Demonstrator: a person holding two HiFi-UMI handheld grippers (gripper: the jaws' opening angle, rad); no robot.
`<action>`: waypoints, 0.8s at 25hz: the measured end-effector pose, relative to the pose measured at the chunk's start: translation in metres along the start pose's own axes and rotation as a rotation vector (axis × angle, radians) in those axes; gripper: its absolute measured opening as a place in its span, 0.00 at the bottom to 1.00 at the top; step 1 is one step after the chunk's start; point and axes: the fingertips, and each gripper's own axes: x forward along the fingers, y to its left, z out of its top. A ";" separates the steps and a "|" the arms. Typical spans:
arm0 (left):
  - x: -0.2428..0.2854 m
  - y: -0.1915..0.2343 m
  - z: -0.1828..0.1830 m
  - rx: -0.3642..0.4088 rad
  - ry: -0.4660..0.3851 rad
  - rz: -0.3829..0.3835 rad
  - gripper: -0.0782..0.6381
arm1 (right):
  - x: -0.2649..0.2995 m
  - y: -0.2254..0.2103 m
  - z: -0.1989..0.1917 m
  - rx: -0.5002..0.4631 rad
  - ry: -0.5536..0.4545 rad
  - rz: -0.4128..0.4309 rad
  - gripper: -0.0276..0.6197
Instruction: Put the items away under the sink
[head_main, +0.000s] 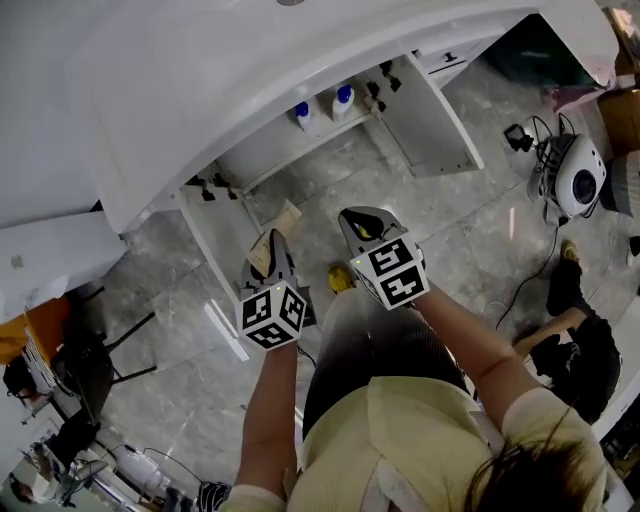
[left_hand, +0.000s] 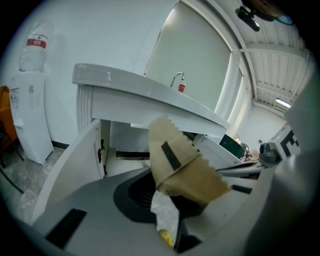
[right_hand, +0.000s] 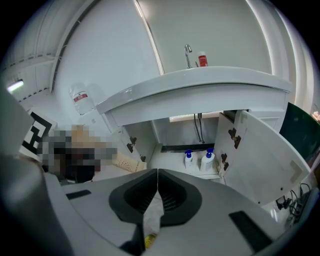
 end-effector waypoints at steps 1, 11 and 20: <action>0.005 0.003 -0.004 -0.011 0.003 0.007 0.21 | 0.004 -0.001 -0.002 -0.003 0.001 0.003 0.08; 0.062 0.020 -0.031 -0.050 -0.016 0.057 0.21 | 0.037 -0.036 -0.022 0.026 0.005 -0.009 0.08; 0.105 0.026 -0.051 -0.051 -0.011 0.077 0.21 | 0.067 -0.072 -0.047 0.085 0.015 -0.025 0.08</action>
